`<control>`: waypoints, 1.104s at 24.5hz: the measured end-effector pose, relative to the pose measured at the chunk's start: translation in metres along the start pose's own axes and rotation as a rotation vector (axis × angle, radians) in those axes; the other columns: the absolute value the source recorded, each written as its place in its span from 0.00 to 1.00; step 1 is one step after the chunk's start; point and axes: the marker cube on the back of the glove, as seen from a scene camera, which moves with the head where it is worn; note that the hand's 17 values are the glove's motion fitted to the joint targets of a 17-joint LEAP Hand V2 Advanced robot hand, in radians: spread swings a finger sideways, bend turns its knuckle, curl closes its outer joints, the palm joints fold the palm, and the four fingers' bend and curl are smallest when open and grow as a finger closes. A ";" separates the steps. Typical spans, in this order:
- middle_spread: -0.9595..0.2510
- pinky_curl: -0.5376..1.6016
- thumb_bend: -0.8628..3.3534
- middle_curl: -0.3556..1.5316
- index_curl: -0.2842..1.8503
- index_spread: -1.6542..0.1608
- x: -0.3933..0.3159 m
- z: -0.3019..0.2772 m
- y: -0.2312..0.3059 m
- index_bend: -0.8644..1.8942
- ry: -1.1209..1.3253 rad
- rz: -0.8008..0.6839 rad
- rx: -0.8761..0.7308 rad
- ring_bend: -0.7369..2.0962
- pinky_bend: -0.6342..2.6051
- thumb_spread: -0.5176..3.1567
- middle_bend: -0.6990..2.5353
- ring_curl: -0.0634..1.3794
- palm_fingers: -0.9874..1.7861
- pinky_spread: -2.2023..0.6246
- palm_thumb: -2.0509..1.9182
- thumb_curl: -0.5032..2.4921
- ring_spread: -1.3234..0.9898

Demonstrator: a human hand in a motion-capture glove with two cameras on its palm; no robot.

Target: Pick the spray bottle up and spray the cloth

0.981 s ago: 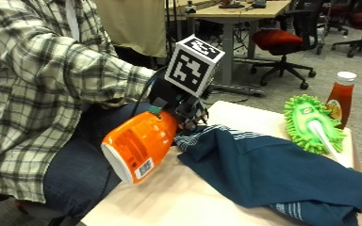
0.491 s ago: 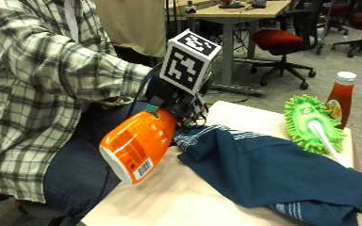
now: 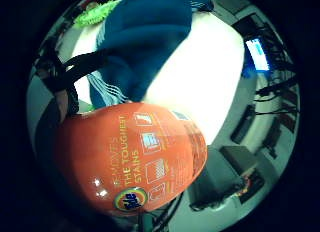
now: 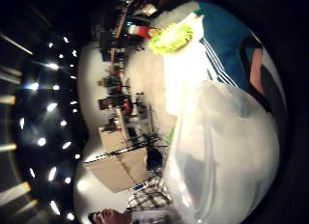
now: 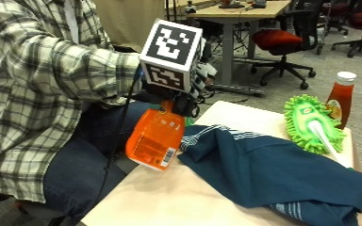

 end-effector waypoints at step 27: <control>0.68 0.45 0.20 0.48 0.46 0.75 -0.096 0.046 -0.104 0.39 -0.701 -0.429 0.234 0.46 0.27 0.17 0.39 0.40 0.76 0.75 0.81 0.45 0.48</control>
